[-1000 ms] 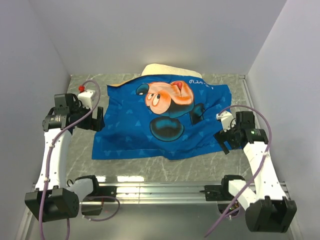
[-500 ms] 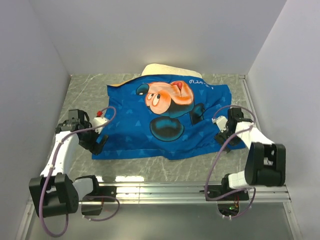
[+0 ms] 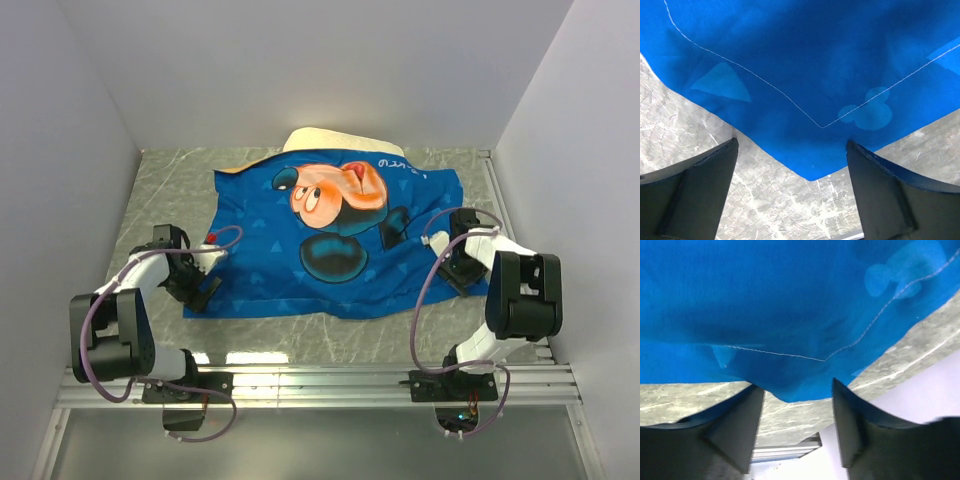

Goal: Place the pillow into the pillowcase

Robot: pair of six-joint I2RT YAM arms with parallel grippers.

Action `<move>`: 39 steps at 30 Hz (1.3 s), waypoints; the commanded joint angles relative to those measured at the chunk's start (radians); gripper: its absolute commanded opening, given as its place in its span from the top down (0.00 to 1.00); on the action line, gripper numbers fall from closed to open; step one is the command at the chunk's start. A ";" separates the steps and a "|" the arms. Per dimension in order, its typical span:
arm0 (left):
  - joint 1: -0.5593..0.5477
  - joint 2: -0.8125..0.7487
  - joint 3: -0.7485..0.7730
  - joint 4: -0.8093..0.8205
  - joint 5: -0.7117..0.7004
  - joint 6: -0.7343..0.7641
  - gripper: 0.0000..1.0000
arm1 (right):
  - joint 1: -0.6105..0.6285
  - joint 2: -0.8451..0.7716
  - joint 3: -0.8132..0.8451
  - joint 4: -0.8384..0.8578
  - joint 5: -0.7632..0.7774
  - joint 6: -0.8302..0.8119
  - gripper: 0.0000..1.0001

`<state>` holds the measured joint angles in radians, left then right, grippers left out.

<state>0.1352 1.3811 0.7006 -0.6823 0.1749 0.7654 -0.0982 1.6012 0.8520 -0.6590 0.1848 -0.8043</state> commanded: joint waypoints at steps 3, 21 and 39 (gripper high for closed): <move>-0.003 0.059 -0.044 0.101 -0.029 0.045 0.17 | -0.005 0.092 -0.002 0.045 -0.050 0.001 0.56; 0.012 -0.287 0.467 -0.137 0.238 -0.265 1.00 | -0.084 -0.457 0.333 -0.128 -0.315 0.165 1.00; 0.015 -0.329 0.988 0.253 -0.068 -0.749 1.00 | -0.136 -0.558 0.940 0.101 -0.232 0.408 1.00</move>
<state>0.1463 1.0809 1.6508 -0.5446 0.2466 0.0799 -0.2237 1.0405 1.7378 -0.6456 -0.0914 -0.4545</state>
